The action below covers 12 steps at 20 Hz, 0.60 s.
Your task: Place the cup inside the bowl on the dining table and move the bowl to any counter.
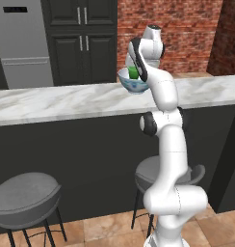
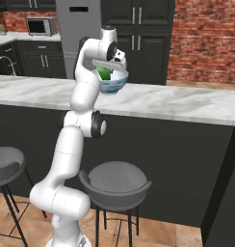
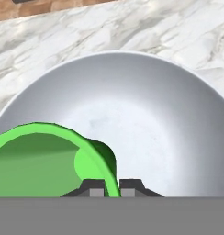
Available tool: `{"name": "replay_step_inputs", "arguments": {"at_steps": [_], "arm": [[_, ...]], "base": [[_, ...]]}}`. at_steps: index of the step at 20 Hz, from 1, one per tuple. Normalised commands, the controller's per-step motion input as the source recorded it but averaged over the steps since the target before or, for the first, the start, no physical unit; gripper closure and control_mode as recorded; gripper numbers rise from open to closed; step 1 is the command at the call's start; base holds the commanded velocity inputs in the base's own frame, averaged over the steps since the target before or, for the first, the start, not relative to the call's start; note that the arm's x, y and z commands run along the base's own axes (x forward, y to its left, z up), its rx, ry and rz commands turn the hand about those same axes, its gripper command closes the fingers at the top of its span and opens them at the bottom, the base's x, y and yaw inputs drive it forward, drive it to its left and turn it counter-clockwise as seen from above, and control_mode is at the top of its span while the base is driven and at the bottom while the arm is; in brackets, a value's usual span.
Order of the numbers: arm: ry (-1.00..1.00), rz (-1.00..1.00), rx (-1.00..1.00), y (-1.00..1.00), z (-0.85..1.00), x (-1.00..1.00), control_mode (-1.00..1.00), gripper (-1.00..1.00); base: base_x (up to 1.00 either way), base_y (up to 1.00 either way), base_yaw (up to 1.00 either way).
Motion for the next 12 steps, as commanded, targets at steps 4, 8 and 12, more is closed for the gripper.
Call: {"name": "replay_step_inputs", "arguments": {"at_steps": [4, 8, 12], "arm": [[0.00, 0.00, 0.00, 0.00, -0.08, 0.00, -1.00, 1.00], [0.00, 0.00, 0.00, 0.00, 0.00, 0.00, -1.00, 1.00], [0.00, 0.00, 0.00, 0.00, 0.00, 0.00, -1.00, -1.00]], "base": [[0.00, 0.00, 0.00], [0.00, 0.00, 0.00], [0.00, 0.00, 0.00]]}}
